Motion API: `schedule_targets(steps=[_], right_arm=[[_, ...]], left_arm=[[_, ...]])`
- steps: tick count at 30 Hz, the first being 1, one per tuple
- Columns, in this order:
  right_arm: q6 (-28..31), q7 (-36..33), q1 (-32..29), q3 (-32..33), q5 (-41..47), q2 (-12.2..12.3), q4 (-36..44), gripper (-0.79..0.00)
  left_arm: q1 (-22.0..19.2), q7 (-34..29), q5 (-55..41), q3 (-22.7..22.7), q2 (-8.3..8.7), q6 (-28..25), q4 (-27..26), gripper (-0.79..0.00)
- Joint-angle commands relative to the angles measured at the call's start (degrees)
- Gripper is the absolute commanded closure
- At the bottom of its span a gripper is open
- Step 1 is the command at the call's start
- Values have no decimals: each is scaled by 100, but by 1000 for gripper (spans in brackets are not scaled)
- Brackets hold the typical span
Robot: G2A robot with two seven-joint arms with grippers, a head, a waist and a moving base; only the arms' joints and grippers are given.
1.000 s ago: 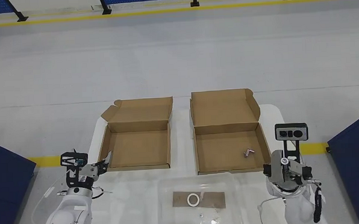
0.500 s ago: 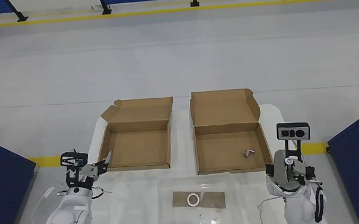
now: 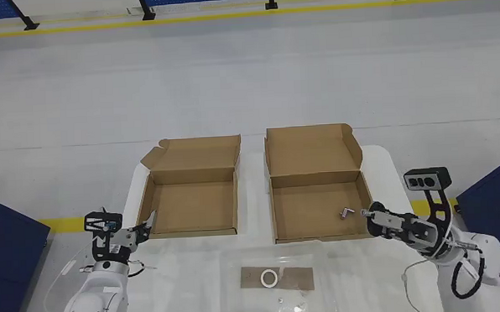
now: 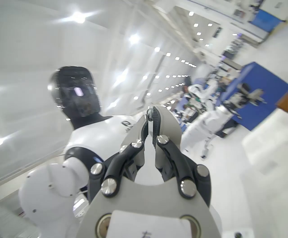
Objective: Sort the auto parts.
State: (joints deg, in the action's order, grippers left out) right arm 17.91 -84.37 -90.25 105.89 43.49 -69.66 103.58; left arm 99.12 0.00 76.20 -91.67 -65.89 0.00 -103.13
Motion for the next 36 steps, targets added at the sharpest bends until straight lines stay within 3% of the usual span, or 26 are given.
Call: schedule_targets(steps=[1,8,14,20,26,36], right_arm=[[116,-32,-16,116,-336,21,25,0],[116,-32,-16,116,-336,21,25,0],[38,763,76,192,-3406,142,741,0],[-488,877,607,-407,-5177,243,623,0],[-672,1043,1198,-1097,-6412,304,173,0],[-653,1148,1301,-1246,-6385,306,11,0]], left_arm=[[0,0,0,0,0,0,0,-785],[0,0,0,0,0,0,0,-785],[0,0,0,0,0,0,0,-785],[0,0,0,0,0,0,0,-785],[0,0,0,0,0,0,0,-785],[0,0,0,0,0,0,0,-785]])
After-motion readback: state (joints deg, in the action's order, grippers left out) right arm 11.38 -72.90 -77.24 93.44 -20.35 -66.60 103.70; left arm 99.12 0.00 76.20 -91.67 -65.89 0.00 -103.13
